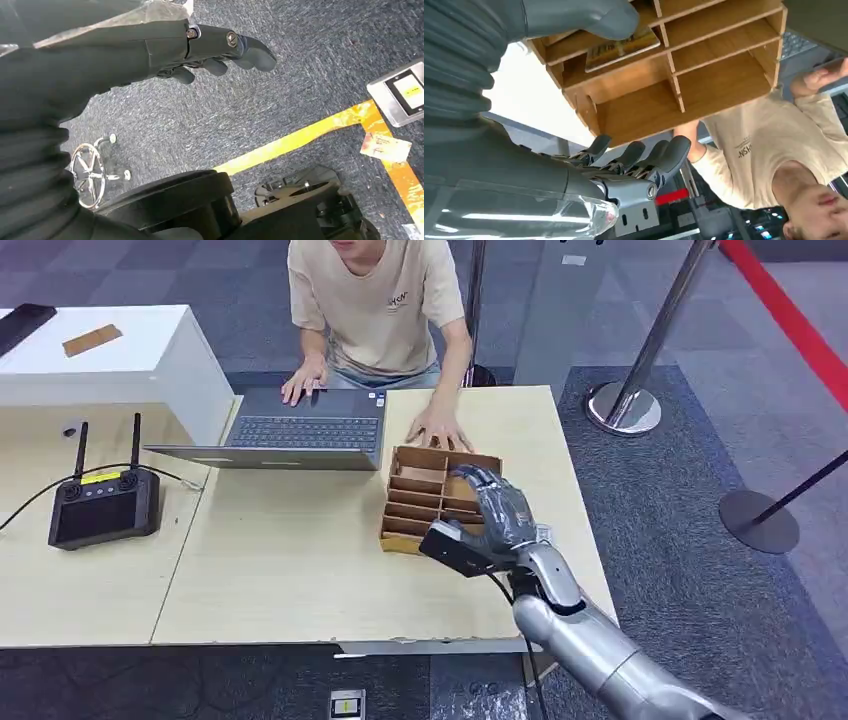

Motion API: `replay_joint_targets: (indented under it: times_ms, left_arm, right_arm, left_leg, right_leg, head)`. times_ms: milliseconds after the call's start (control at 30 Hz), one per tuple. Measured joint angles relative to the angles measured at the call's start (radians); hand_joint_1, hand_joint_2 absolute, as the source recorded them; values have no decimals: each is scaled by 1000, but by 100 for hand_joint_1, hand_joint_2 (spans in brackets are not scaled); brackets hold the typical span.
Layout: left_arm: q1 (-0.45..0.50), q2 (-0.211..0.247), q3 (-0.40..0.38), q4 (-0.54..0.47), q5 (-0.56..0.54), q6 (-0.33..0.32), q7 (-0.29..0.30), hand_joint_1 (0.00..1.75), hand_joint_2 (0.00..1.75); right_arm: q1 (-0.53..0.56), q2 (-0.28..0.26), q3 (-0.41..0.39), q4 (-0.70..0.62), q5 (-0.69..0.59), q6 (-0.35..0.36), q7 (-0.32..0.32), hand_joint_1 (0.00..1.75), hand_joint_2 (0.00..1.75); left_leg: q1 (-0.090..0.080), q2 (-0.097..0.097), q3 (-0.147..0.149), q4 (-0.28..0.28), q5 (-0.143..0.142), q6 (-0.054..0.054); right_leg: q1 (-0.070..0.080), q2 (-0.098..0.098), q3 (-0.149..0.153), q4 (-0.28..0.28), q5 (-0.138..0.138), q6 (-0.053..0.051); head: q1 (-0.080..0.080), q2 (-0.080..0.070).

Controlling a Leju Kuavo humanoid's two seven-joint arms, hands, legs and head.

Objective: Pass the card to the sensor for recognition and then transmit it.

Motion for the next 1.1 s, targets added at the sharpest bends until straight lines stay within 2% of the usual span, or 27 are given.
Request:
replay_joint_targets:
  times_ms: [167,400,500,533,567,633,667,733,1100]
  left_arm:
    - [0,0,0,0,0,0,0,0,175]
    - [0,0,0,0,2,-5,-1,0,175]
    - [0,0,0,0,2,-6,-2,0,175]
    - [0,0,0,0,2,-6,-2,0,175]
    - [0,0,0,0,2,-6,-3,0,175]
    - [0,0,0,0,2,-6,-3,0,175]
    - [0,-1,0,0,2,-6,-3,0,175]
    - [0,-1,0,0,2,-6,-3,0,175]
    - [0,-1,0,0,2,-9,-3,0,175]
  right_arm:
    - [0,6,2,20,0,0,0,44,175]
    - [-1,12,5,42,9,-3,0,51,175]
    - [-2,14,9,51,18,-11,2,59,175]
    - [-2,14,9,53,21,-13,4,84,175]
    - [-3,15,9,56,24,-14,4,94,175]
    - [-3,16,10,61,26,-14,5,89,175]
    - [-3,17,10,64,27,-14,6,77,175]
    - [-4,18,11,68,27,-14,6,72,175]
    - [-5,22,16,86,28,-15,11,68,175]
  left_leg:
    - [0,0,0,0,0,0]
    - [0,0,0,0,0,0]
    - [0,0,0,0,0,0]
    - [0,0,0,0,0,0]
    - [0,0,0,0,0,0]
    - [0,0,0,0,0,0]
    - [0,0,0,0,0,0]
    - [0,0,0,0,0,0]
    - [0,0,0,0,0,0]
  right_leg:
    - [0,0,0,0,0,0]
    - [0,0,0,0,0,0]
    - [0,0,0,0,0,0]
    - [0,0,0,0,0,0]
    - [0,0,0,0,0,0]
    - [0,0,0,0,0,0]
    - [0,0,0,0,0,0]
    - [0,0,0,0,0,0]
    - [0,0,0,0,0,0]
  head:
    - [0,0]
    - [0,0]
    - [0,0]
    - [0,0]
    - [0,0]
    - [0,0]
    - [0,0]
    - [0,0]
    - [0,0]
